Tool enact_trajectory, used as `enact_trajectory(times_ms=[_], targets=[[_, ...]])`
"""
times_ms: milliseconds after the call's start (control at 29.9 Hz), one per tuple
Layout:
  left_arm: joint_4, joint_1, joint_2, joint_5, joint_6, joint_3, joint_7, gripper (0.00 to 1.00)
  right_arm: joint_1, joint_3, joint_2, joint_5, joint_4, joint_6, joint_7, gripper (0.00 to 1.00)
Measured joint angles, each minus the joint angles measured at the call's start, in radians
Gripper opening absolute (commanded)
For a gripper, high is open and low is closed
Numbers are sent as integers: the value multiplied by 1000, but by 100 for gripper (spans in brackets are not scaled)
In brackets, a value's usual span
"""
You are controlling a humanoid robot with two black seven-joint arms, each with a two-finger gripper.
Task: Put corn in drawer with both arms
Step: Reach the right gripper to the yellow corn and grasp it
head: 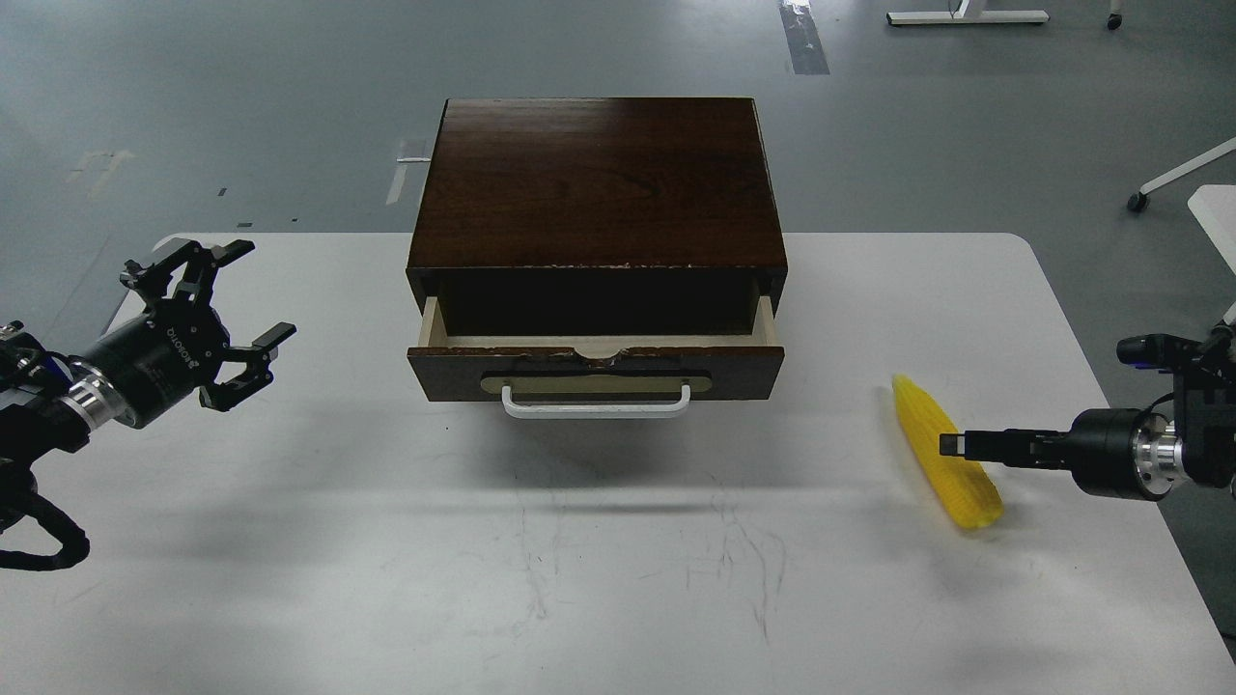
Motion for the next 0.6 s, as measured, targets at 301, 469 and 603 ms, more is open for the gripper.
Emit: enact_trajectory(times_ms=[301,469,603], targets=[[0,2,0,0,0,-7,0,98,2,-58,24,-12,0,-57,0,0],[0,2,0,0,0,-8,0,98,3,-65,24,-13,0,-71,0,0],[0,2,0,0,0,-10,0,98,10,-66,18,-13,8,-80,0,0]])
